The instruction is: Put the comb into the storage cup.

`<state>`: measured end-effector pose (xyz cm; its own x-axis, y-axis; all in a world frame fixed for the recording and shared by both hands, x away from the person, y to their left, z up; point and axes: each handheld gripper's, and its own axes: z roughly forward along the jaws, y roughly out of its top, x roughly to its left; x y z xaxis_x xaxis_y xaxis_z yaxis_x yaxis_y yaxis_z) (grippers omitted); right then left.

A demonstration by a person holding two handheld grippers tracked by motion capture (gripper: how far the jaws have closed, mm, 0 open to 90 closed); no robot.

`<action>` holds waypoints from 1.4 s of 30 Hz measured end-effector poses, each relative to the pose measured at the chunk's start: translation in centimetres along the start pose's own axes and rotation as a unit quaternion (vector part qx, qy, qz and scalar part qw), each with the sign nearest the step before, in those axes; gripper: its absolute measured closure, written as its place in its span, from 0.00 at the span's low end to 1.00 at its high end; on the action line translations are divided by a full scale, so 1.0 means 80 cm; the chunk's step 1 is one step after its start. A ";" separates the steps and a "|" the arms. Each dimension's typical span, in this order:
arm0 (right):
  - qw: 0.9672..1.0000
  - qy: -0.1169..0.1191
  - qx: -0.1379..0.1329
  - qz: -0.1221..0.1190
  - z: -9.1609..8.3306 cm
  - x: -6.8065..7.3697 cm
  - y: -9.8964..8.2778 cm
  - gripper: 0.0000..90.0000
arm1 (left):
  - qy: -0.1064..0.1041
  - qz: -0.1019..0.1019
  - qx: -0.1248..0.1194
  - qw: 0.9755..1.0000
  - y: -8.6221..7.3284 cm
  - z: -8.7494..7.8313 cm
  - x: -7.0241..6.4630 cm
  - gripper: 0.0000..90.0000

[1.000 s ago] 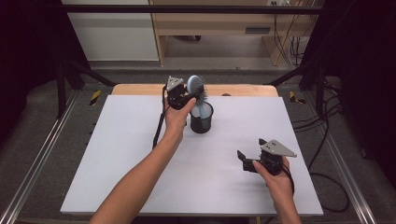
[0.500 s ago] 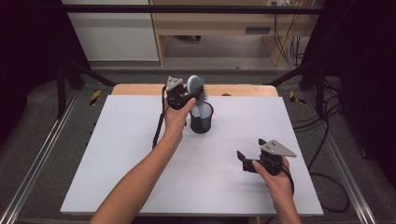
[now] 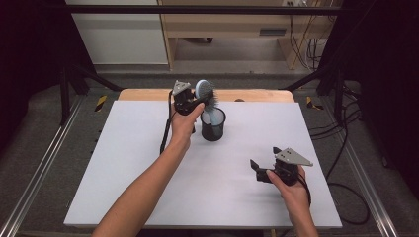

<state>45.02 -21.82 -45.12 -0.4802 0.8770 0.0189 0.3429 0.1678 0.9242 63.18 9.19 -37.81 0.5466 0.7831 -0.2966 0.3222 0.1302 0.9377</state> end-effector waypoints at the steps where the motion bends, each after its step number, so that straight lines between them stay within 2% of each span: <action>1: 1.000 0.000 0.000 0.000 0.000 0.000 0.000 0.05 | -0.001 0.000 0.000 1.000 0.000 0.000 0.000 0.55; 24: 1.000 0.002 0.003 0.000 0.001 0.002 0.000 0.05 | 0.004 -0.007 0.009 1.000 -0.001 -0.006 0.019 0.49; 42: 1.000 0.006 0.005 -0.002 0.002 0.002 -0.001 0.05 | 0.008 -0.010 0.010 1.000 -0.002 -0.008 0.025 0.48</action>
<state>45.05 -21.62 -45.24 -0.4909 0.8710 0.0198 0.3487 0.1756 0.9206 63.75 11.11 -38.42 0.5279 0.7901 -0.3115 0.3487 0.1328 0.9278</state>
